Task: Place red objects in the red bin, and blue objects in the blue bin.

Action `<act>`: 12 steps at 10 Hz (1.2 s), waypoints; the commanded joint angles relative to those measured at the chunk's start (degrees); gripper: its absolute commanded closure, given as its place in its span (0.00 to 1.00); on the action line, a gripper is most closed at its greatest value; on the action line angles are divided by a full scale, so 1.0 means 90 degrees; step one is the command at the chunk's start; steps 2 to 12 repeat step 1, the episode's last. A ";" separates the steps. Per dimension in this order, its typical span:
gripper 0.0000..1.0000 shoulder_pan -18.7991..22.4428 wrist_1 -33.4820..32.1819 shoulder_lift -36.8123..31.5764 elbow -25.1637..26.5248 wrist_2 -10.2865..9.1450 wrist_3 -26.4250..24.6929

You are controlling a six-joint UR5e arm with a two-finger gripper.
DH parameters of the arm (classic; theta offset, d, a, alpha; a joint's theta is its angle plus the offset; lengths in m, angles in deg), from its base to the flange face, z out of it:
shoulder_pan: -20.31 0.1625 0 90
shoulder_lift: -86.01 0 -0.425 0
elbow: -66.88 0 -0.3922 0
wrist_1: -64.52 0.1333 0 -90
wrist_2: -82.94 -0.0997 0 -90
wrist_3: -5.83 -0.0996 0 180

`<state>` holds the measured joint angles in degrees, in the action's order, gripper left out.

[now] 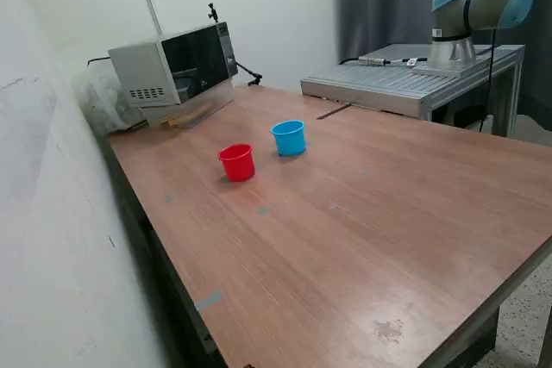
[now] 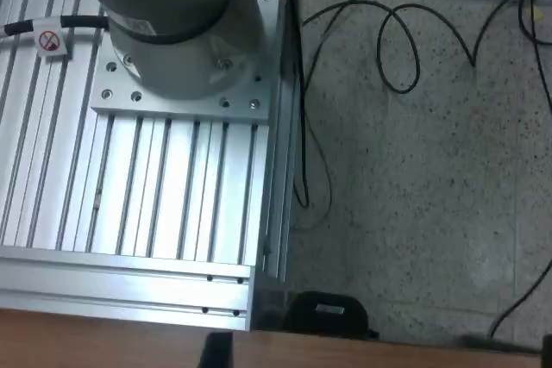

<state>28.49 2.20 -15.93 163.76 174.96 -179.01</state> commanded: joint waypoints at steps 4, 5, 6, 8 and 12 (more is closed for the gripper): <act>0.00 0.0009 0.0000 -0.0002 0.0016 0.0000 0.0000; 0.00 0.0009 0.0000 -0.0002 0.0016 0.0000 0.0000; 0.00 0.0009 0.0000 -0.0002 0.0016 0.0000 0.0000; 0.00 0.0009 0.0000 -0.0002 0.0016 0.0000 0.0000; 0.00 0.0009 0.0000 -0.0002 0.0016 0.0000 0.0000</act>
